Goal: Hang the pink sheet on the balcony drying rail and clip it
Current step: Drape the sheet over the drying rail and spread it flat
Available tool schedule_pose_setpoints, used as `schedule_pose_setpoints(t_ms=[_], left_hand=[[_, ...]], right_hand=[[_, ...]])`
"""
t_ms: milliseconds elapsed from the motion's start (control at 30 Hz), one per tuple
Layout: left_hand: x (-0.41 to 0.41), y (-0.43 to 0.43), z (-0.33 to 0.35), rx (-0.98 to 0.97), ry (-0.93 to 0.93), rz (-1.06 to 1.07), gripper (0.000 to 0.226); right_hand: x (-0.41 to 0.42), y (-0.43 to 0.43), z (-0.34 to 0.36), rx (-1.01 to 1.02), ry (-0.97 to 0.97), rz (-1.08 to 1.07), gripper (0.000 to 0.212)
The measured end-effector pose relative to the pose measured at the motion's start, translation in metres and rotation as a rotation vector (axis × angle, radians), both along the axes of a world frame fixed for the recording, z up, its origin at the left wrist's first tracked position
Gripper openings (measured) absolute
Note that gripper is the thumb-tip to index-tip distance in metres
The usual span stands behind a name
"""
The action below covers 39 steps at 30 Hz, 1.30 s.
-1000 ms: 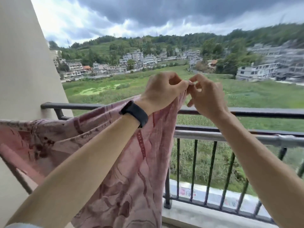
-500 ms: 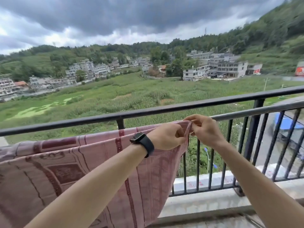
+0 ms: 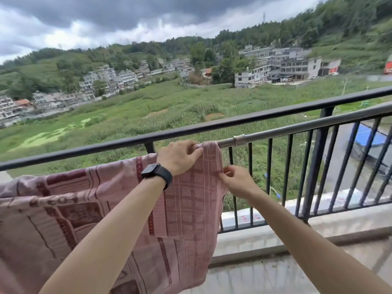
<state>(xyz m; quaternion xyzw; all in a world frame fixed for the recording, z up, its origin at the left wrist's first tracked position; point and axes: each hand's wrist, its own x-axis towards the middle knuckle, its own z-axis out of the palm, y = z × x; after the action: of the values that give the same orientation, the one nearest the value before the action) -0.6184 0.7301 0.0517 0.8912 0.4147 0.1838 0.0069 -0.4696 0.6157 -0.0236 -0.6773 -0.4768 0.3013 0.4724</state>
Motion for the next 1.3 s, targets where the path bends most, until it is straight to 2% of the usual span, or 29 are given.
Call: schedule_pose_setpoints(t_ms=[100,200,267,333,400,467,533,600,633,700,733,833,867,933,1033,1100,1167,1200,1300], left_hand=[[0.022,0.001,0.008,-0.075,-0.219,-0.061,0.031],[0.052,-0.001,0.029,0.123,-0.505,0.02,0.021],[0.073,-0.01,0.043,0.267,-0.605,0.066,0.021],[0.093,-0.016,0.043,0.324,-0.484,0.049,0.02],[0.106,-0.017,0.035,0.3,-0.321,0.034,0.02],[0.116,-0.021,0.033,0.296,-0.371,0.02,0.022],[0.14,-0.033,0.039,0.354,-0.473,-0.014,0.023],[0.175,-0.044,0.041,0.352,-0.491,-0.062,0.022],[0.194,-0.048,0.04,0.307,-0.421,-0.088,0.021],[0.226,-0.051,0.035,0.153,-0.207,-0.104,0.02],[0.238,-0.053,0.033,0.104,-0.185,-0.1,0.021],[0.276,-0.067,0.034,0.175,-0.401,-0.142,0.022],[0.291,-0.075,0.035,0.19,-0.408,-0.191,0.021],[0.323,-0.091,0.035,0.116,-0.291,-0.272,0.021],[0.357,-0.101,0.035,0.068,-0.316,-0.274,0.017],[0.377,-0.106,0.035,0.038,-0.304,-0.334,0.018],[0.399,-0.111,0.034,-0.056,-0.185,-0.39,0.024],[0.41,-0.114,0.035,-0.126,-0.138,-0.401,0.028],[0.442,-0.115,0.035,-0.247,-0.091,-0.382,0.042]], right_hand=[[0.023,-0.008,0.02,0.142,-0.073,-0.05,0.013],[0.049,-0.009,0.064,0.395,-0.139,-0.086,0.016],[0.061,-0.006,0.08,0.506,-0.099,-0.152,0.02],[0.073,-0.001,0.07,0.491,-0.07,-0.188,0.022],[0.09,-0.006,0.052,0.325,-0.146,-0.136,0.023],[0.112,-0.013,0.045,0.328,-0.119,-0.116,0.023],[0.134,-0.021,0.054,0.497,0.007,-0.183,0.021],[0.156,-0.028,0.055,0.597,0.097,-0.265,0.02],[0.168,-0.031,0.049,0.57,0.082,-0.276,0.019],[0.196,-0.044,0.033,0.376,-0.073,-0.242,0.02],[0.213,-0.054,0.029,0.318,-0.122,-0.248,0.021],[0.258,-0.082,0.042,0.472,-0.011,-0.33,0.025],[0.268,-0.089,0.047,0.531,0.038,-0.367,0.026],[0.288,-0.097,0.047,0.497,0.05,-0.41,0.027],[0.324,-0.114,0.027,0.179,-0.11,-0.406,0.028],[0.347,-0.131,0.029,0.253,-0.05,-0.494,0.029],[0.363,-0.145,0.038,0.422,0.004,-0.626,0.029],[0.37,-0.15,0.041,0.432,0.004,-0.649,0.027],[0.385,-0.154,0.025,0.176,-0.058,-0.539,0.024]])
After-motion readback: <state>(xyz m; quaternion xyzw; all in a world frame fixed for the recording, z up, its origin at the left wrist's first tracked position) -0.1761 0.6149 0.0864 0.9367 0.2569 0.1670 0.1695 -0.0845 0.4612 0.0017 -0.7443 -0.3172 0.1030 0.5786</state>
